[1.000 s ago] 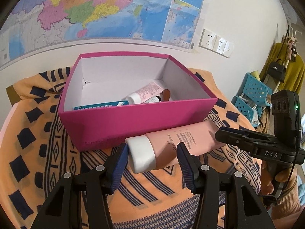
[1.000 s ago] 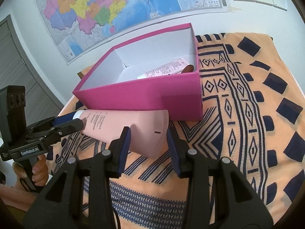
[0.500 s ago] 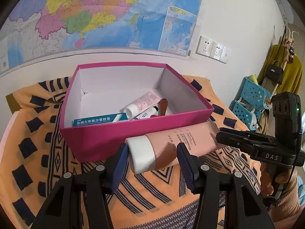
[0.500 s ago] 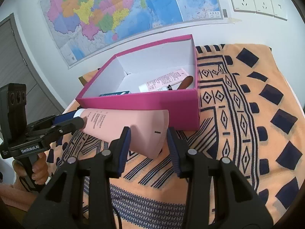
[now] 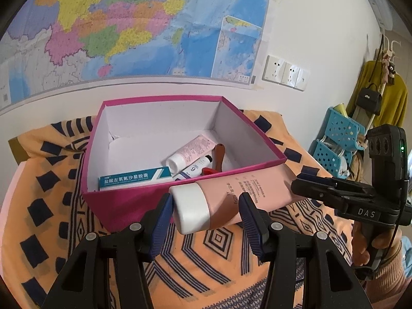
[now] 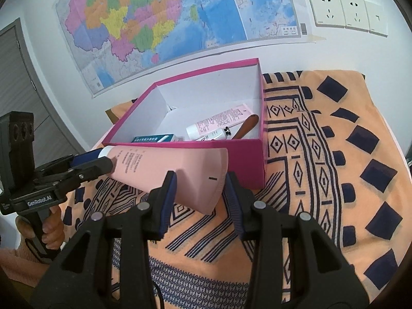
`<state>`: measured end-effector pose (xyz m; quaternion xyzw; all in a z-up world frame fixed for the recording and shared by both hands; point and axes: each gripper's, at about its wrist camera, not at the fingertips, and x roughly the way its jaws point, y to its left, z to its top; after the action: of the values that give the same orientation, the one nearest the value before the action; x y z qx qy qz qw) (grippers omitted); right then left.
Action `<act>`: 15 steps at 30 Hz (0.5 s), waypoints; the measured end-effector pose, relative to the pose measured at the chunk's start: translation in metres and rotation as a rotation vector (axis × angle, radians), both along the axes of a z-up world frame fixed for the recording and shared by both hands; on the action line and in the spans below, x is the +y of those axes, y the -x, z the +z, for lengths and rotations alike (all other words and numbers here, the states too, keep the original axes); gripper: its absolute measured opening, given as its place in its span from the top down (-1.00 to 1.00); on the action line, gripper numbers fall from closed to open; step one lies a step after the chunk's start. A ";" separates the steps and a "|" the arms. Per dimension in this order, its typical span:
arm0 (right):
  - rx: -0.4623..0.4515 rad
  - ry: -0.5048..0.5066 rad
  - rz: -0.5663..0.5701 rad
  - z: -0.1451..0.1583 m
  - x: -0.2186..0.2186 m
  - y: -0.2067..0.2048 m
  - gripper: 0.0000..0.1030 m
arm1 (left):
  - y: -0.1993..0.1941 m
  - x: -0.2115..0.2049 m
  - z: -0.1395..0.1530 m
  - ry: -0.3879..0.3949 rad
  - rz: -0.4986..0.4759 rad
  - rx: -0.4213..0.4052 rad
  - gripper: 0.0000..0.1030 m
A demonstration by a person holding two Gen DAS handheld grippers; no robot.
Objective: Organize rigid objects
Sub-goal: 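Lift the large pink tube with the right gripper over the pink box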
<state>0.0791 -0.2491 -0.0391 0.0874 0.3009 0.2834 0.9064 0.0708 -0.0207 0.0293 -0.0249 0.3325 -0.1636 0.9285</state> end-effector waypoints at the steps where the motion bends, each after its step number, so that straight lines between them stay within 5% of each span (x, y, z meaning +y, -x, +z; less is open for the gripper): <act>1: -0.001 0.000 -0.001 0.001 0.000 0.000 0.18 | 0.000 0.000 0.000 0.000 0.000 -0.001 -0.02; 15: -0.027 0.009 -0.006 0.011 -0.003 -0.003 0.18 | -0.004 -0.003 0.004 -0.002 0.000 -0.017 -0.02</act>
<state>0.0820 -0.2517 -0.0286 0.0803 0.2896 0.2806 0.9116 0.0747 -0.0235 0.0329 -0.0224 0.3245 -0.1636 0.9314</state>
